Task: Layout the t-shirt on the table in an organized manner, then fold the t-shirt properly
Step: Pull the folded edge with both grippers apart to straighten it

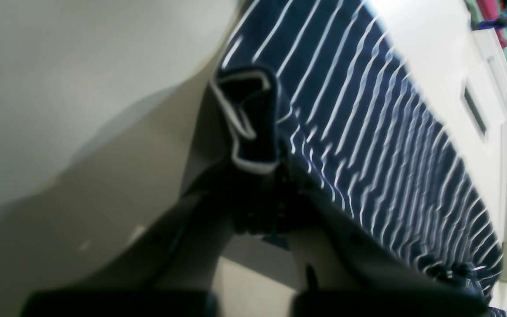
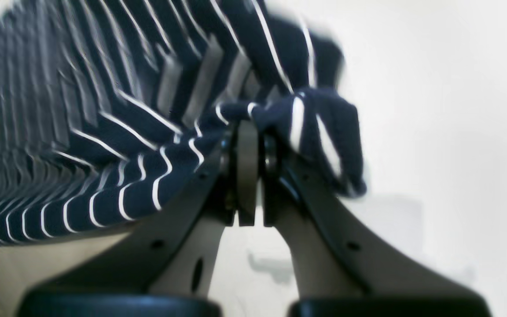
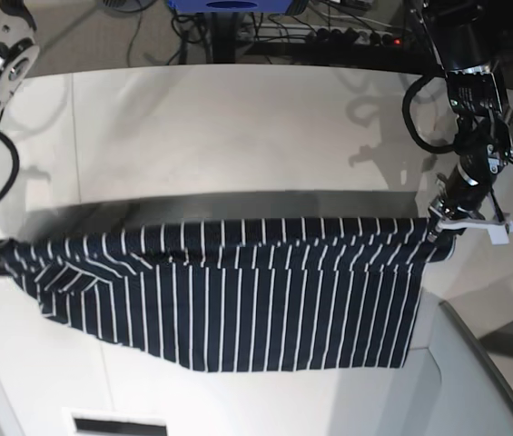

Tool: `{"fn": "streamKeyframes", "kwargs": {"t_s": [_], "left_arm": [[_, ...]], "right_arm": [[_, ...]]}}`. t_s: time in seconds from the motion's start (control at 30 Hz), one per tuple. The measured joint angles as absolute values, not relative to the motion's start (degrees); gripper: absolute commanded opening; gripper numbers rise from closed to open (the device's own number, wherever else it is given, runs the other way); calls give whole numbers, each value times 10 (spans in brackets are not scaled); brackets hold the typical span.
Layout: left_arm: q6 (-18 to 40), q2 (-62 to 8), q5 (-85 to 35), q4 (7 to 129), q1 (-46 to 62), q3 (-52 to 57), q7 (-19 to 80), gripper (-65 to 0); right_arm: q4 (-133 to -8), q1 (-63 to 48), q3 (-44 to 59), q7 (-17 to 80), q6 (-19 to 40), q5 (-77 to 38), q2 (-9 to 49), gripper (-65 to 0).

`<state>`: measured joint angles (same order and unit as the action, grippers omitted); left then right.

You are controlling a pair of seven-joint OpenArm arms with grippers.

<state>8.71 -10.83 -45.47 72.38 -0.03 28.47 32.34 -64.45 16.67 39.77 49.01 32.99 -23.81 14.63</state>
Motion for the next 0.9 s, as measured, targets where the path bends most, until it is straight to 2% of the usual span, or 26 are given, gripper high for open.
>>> {"fn": "streamKeyframes", "kwargs": {"t_s": [0.27,0.63,0.9], "left_arm": [[91,-107,-459,766,-18,312,324,-650],[88,-107,-449,728,61,311,323,-650],[90,-93,-369,726,102,312,320,-650]], "right_arm": [[-645,177,399,492,333,-239,150,-644],[-645,84,400,489,330,-236,135,-644],[-645,37,401,487,332,-238,131,-644]]}}
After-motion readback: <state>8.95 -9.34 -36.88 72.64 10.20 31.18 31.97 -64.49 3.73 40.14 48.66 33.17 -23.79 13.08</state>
